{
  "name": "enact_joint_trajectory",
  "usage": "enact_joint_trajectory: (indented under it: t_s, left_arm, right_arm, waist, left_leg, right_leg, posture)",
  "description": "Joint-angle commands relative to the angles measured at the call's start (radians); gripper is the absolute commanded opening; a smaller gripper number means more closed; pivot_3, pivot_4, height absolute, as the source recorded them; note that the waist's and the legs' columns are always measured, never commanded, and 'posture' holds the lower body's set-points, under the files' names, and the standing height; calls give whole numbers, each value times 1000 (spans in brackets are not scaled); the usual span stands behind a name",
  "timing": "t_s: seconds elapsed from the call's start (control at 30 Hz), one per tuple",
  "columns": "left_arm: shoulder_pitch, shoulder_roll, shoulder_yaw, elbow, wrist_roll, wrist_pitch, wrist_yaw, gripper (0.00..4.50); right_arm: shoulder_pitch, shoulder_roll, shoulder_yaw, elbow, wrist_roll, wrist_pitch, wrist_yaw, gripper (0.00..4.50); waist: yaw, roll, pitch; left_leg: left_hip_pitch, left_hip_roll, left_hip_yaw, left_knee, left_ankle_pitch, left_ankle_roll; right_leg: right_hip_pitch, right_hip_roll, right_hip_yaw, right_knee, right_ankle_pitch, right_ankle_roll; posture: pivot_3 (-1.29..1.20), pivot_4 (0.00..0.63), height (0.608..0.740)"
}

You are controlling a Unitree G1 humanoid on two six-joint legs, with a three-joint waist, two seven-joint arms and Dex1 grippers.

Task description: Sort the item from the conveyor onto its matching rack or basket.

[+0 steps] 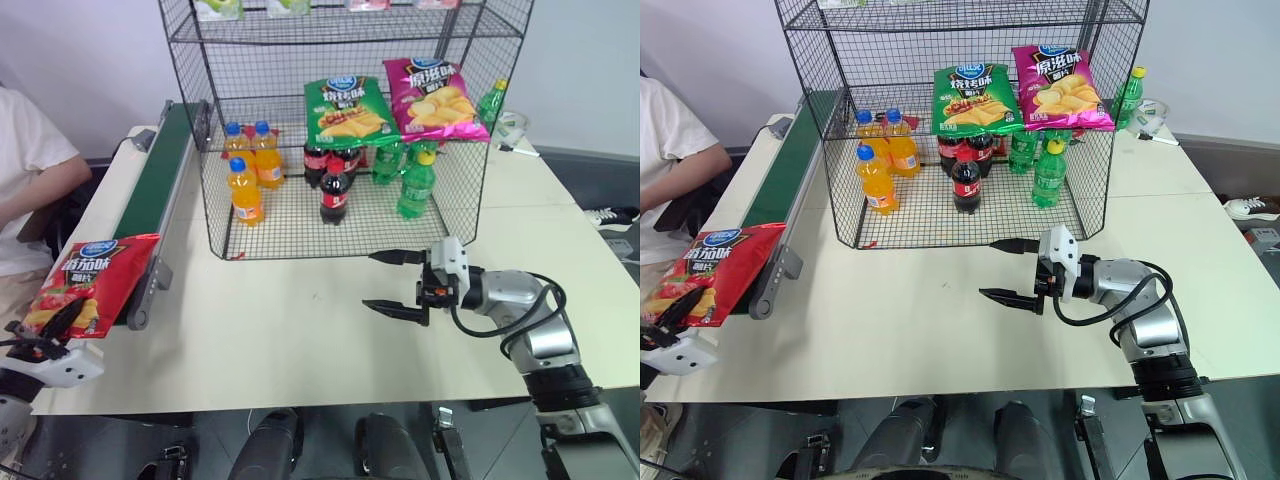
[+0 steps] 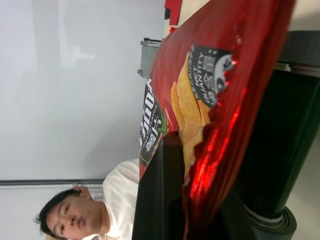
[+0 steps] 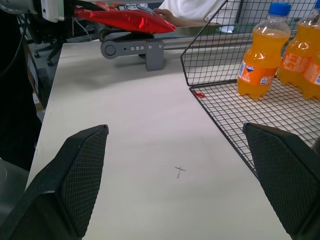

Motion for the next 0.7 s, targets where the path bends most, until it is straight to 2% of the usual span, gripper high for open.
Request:
enact_joint_trajectory:
  t_s: [0.03,0.23,0.4,0.57,0.7]
  left_arm:
    - [28,-1,80,-126,-46,16,17,38]
    - [29,-33,161,-405,-73,78,-47,38]
    - [-65,-65,115,-601,-76,137,-138,38]
    - [-316,-101,-22,-662,-85,220,-234,38]
    - [-529,-153,-119,-624,-54,287,-269,38]
  right_arm:
    - [9,3,-58,-44,29,-32,-24,4500]
    - [21,67,-129,-79,61,-75,-124,4500]
    - [30,114,-173,-106,56,-114,-221,4500]
    - [-15,159,-216,-77,24,-184,-340,4500]
    - [-17,163,-207,-77,-4,-211,-375,4500]
  waist:
    - [0,0,0]
    - [4,0,0]
    - [5,-1,0]
    - [6,0,0]
    - [4,-1,-1]
  left_leg:
    - [0,0,0,0,0,0]
    - [1,0,0,0,0,0]
    - [1,0,1,0,0,0]
    - [1,1,2,0,1,-1]
    - [2,0,2,0,2,-2]
  right_leg:
    - [0,0,0,0,0,0]
    - [1,0,1,0,0,-1]
    - [1,0,1,0,0,-1]
    - [4,1,1,3,0,-1]
    - [4,2,1,4,1,0]
  posture:
    - [0,150,740]
    - [0,150,740]
    - [0,150,740]
    - [0,150,740]
    - [0,150,740]
